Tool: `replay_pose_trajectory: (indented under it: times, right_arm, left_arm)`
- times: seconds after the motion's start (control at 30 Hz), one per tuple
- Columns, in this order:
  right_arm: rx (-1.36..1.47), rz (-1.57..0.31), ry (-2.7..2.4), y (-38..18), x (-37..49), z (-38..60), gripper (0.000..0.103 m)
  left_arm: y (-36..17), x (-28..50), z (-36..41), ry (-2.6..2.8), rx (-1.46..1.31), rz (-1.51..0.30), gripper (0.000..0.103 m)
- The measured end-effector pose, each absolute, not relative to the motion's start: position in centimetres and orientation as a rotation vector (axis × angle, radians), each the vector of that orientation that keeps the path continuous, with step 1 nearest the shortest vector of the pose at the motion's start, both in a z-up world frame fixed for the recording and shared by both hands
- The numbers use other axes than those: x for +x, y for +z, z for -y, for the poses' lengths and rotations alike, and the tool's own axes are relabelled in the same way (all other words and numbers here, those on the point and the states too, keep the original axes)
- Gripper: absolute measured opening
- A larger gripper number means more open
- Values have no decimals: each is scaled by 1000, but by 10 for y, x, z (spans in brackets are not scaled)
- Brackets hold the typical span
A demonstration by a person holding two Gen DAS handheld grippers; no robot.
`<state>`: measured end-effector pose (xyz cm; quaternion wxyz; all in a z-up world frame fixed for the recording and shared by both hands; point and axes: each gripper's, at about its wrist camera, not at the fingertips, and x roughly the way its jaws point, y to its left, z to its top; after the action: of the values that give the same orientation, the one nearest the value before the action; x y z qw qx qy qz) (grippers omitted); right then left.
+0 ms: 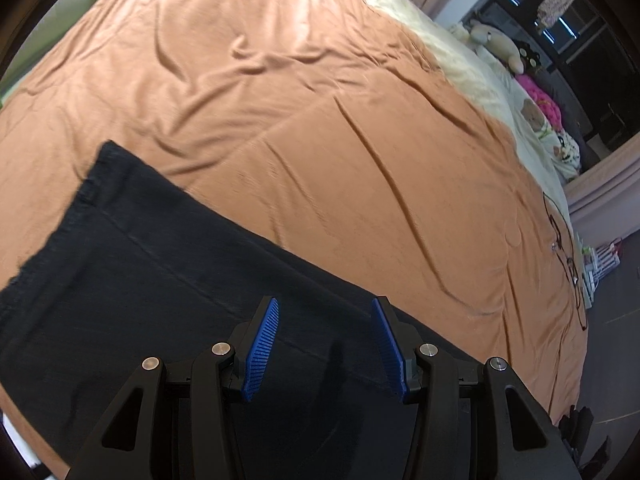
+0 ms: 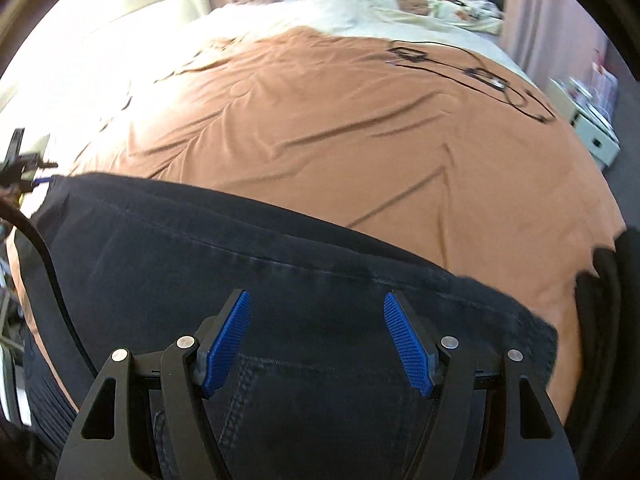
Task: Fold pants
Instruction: 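Press the open tools down on the folded pants to flatten them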
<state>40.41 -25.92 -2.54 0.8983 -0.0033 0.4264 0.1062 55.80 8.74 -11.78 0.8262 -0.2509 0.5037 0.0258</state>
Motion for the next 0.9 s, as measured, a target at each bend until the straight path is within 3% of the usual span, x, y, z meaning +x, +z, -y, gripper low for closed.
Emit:
replay_pose_trajectory:
  times: [0.67, 0.8, 0.87, 0.9]
  right_arm:
    - [-229, -918, 460, -42, 492, 191, 68]
    - [-261, -933, 522, -47, 503, 177, 68]
    - [-285, -941, 545, -49, 504, 171, 68]
    - [-297, -947, 544, -51, 506, 168, 68]
  left_arm:
    - [-169, 590, -56, 230, -589, -1223, 51]
    - [-172, 587, -58, 255, -587, -1229, 40]
    - [-173, 586, -60, 272, -583, -1231, 28]
    - [-174, 585, -63, 288, -589, -1229, 16]
